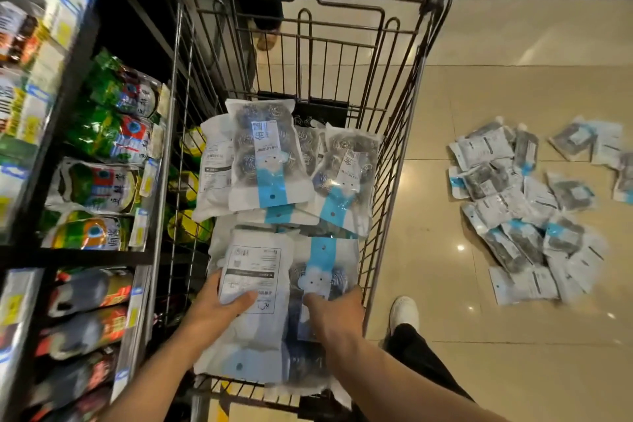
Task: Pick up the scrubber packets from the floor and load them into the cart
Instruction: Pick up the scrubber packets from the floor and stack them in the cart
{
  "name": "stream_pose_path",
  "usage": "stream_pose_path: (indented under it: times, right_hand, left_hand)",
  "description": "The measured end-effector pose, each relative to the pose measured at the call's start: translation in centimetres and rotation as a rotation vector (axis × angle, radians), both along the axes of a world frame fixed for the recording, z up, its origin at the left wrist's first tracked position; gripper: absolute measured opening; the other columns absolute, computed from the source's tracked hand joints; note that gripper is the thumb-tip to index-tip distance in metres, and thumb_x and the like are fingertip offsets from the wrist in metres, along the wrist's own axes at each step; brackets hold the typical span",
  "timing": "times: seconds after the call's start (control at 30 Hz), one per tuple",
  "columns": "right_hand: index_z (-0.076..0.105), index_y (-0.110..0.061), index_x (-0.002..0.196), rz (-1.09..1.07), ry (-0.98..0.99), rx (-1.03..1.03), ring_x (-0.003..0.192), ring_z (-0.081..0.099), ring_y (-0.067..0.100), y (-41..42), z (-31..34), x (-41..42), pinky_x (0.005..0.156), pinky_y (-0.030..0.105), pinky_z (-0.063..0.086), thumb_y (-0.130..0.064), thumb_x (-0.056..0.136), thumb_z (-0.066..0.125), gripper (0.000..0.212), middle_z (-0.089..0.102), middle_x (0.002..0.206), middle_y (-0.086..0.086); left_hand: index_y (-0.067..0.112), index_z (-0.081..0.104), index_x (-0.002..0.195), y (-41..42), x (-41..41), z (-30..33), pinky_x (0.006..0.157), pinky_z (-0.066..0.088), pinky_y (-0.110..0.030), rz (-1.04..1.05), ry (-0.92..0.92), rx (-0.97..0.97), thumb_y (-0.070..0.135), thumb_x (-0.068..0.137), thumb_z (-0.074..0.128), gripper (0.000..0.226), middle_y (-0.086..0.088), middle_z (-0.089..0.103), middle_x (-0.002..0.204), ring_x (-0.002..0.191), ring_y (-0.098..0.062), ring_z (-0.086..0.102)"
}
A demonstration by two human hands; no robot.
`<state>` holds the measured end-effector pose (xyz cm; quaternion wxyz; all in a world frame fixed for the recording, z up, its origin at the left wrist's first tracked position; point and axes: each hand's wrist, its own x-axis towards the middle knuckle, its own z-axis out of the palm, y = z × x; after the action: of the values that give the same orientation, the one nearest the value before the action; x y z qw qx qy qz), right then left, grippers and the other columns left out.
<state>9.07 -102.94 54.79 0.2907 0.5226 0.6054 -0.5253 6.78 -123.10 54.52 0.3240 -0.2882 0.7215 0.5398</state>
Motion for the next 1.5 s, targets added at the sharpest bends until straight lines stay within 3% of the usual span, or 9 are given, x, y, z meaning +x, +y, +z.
stream_pose_path:
  times: [0.2,0.27,0.4,0.5,0.6,0.7,0.83,1.17,1.5]
  right_hand:
    - [0.044,-0.035,0.134,0.124,0.112,0.035,0.117,0.066,0.025,0.5,-2.9,1.6,0.095,0.052,0.060,-0.063,0.034,0.068,0.106,0.064,0.127,-0.003]
    - [0.049,-0.037,0.129,0.204,0.158,0.029,0.116,0.066,0.022,1.1,0.0,1.2,0.094,0.048,0.061,-0.062,0.039,0.063,0.094,0.065,0.126,-0.004]
    - [0.059,-0.034,0.108,0.387,0.299,-0.012,0.102,0.065,0.007,4.1,7.8,0.5,0.094,0.029,0.057,-0.033,0.085,0.070,0.026,0.064,0.109,-0.015]
    - [0.066,-0.030,0.116,0.430,0.395,-0.032,0.103,0.066,0.001,7.7,11.0,1.2,0.087,0.019,0.057,-0.042,0.092,0.068,0.026,0.069,0.113,-0.016]
    - [0.072,-0.030,0.101,0.391,0.478,-0.024,0.093,0.067,-0.001,11.7,14.1,2.0,0.068,0.007,0.050,-0.039,0.095,0.069,0.011,0.073,0.101,-0.013]
    - [0.074,-0.022,0.106,0.319,0.490,-0.118,0.098,0.074,0.021,17.3,17.7,2.3,0.080,0.025,0.055,-0.030,0.097,0.068,0.014,0.078,0.101,-0.002]
    - [0.071,-0.023,0.118,0.259,0.528,-0.120,0.104,0.075,0.018,26.1,21.7,4.0,0.096,0.038,0.056,-0.028,0.097,0.068,0.021,0.077,0.113,0.000]
    - [0.072,-0.022,0.108,-0.209,0.585,0.003,0.089,0.075,0.017,41.7,22.8,14.4,0.082,0.033,0.051,-0.026,0.094,0.070,0.014,0.077,0.109,0.005]
    - [0.073,-0.022,0.102,-0.471,0.541,0.021,0.078,0.071,0.010,55.1,20.0,23.9,0.080,0.032,0.050,-0.025,0.093,0.070,0.010,0.078,0.097,0.001]
  left_hand:
    - [0.056,0.044,0.142,-3.1,1.7,-3.0,0.112,0.047,-0.050,-0.106,0.061,-0.148,0.072,0.056,0.089,0.098,0.008,0.054,0.148,0.133,-0.017,0.056]
    - [0.046,0.044,0.148,-0.9,1.4,0.6,0.114,0.043,-0.044,-0.082,0.082,-0.135,0.064,0.068,0.087,0.092,0.006,0.044,0.155,0.141,-0.017,0.046]
    - [0.028,0.051,0.142,2.6,1.1,5.6,0.103,0.045,-0.036,0.013,0.159,-0.104,0.034,0.088,0.078,0.061,-0.003,0.053,0.147,0.133,-0.017,0.049]
    - [0.032,0.050,0.139,4.7,1.6,8.8,0.083,0.049,-0.033,0.043,0.203,-0.033,0.030,0.092,0.072,0.052,0.001,0.062,0.128,0.115,-0.016,0.061]
    - [0.028,0.059,0.132,7.2,2.5,12.0,0.084,0.051,-0.034,-0.015,0.218,-0.014,0.023,0.094,0.070,0.040,-0.002,0.069,0.119,0.108,-0.021,0.068]
    - [0.028,0.067,0.119,10.1,2.7,14.4,0.088,0.053,-0.036,-0.148,0.244,-0.007,0.021,0.095,0.068,0.025,-0.002,0.075,0.113,0.104,-0.022,0.072]
    - [0.025,0.073,0.105,14.7,1.6,16.6,0.088,0.054,-0.040,-0.247,0.296,-0.028,0.019,0.095,0.070,0.011,-0.003,0.079,0.100,0.098,-0.022,0.074]
    - [0.017,0.073,0.103,32.8,-0.1,19.1,0.081,0.053,-0.038,-0.485,0.353,0.028,0.012,0.094,0.072,0.010,-0.004,0.081,0.095,0.093,-0.026,0.075]
    - [0.016,0.072,0.102,52.4,6.8,16.7,0.078,0.050,-0.035,-0.603,0.281,0.095,0.034,0.065,0.069,0.041,0.002,0.081,0.089,0.091,-0.026,0.073]
